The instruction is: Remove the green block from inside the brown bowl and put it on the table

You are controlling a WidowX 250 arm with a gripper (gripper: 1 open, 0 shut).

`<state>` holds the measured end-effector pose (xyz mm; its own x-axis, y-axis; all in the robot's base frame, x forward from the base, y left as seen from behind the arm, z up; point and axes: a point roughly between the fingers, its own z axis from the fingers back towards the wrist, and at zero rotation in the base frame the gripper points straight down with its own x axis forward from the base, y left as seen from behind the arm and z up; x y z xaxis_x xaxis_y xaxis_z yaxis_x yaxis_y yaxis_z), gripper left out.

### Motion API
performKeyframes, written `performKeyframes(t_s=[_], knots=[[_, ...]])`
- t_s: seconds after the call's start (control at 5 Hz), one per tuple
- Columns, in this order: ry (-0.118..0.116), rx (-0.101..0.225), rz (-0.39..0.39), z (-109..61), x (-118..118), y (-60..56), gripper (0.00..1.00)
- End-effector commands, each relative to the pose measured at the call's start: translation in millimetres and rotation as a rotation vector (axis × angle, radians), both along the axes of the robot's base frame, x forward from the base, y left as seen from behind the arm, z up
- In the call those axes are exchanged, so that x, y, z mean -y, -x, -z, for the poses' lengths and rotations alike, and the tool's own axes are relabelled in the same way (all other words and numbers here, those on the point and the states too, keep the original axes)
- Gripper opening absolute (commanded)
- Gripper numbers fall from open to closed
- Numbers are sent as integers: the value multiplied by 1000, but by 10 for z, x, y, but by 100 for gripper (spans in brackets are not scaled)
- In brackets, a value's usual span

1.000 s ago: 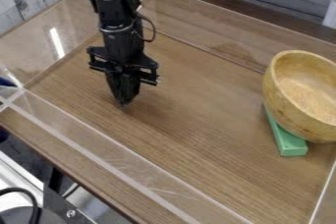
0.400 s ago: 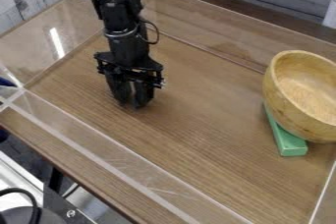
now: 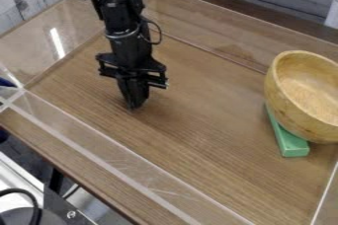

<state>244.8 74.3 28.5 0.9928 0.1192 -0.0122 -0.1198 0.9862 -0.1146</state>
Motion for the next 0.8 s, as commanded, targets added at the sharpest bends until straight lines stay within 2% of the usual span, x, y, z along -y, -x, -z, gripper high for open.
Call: performKeyframes(t_s=[0.0, 0.2, 0.4, 0.6], knots=[[-49, 65, 4, -160, -1, -57, 0], [-53, 65, 56, -316, 192, 27, 0], [-64, 53, 145, -397, 517, 132, 0], [-99, 40, 264, -271, 770, 140, 0]])
